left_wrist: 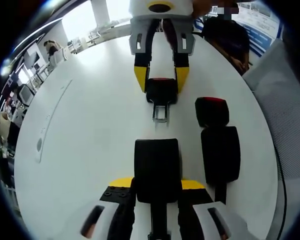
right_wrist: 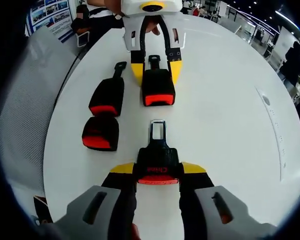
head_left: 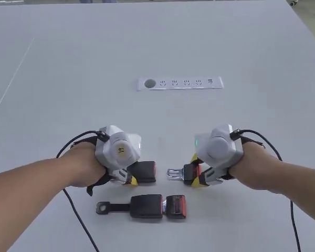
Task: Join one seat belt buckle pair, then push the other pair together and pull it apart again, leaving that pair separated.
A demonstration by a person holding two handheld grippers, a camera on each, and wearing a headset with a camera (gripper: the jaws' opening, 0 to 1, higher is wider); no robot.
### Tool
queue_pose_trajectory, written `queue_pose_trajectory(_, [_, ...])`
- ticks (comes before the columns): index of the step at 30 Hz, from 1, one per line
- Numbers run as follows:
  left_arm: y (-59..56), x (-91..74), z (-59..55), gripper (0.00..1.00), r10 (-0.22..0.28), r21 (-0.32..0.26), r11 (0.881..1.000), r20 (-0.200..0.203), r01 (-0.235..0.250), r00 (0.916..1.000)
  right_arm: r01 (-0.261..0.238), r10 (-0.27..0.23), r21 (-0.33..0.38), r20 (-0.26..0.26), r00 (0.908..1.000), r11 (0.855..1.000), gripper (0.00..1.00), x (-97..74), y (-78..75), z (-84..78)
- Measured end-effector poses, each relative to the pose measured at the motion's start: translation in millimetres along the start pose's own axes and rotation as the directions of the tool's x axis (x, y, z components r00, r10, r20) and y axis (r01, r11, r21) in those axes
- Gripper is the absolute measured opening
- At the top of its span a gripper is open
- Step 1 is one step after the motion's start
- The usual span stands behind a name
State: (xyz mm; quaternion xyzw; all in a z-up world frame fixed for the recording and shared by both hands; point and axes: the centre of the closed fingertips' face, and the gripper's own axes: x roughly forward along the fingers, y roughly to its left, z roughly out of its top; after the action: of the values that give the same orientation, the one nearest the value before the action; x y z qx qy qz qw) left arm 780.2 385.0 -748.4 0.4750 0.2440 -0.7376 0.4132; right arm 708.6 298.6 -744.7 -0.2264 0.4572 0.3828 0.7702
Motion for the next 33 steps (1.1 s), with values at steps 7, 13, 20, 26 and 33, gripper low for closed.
queue_pose_trajectory(7, [-0.2,-0.5,0.0,0.32,0.003,0.006,1.000,-0.004,-0.003,1.0000,0.020,-0.020,0.013,0.015,0.9997,1.000,0.31,9.4,-3.9,17.9])
queue_pose_trajectory(13, [-0.3,-0.4,0.2,0.32,0.005,0.007,1.000,-0.001,-0.005,1.0000,0.019,-0.019,-0.019,0.004,0.9998,1.000,0.30,10.3,-3.0,22.6])
queue_pose_trajectory(20, [-0.2,-0.7,1.3,0.32,0.013,0.021,1.000,0.002,-0.013,0.9999,0.014,-0.014,-0.028,0.026,0.9996,1.000,0.30,13.5,-3.8,29.8])
queue_pose_trajectory(26, [0.8,0.1,0.9,0.31,0.010,0.025,1.000,0.011,-0.010,0.9999,0.008,-0.007,-0.031,0.025,0.9997,0.999,0.29,14.7,-3.2,34.3])
queue_pose_trajectory(33, [0.7,0.4,2.6,0.31,-0.012,0.015,1.000,0.022,0.012,0.9997,0.006,-0.006,-0.031,0.022,0.9997,1.000,0.28,15.6,-4.1,36.4])
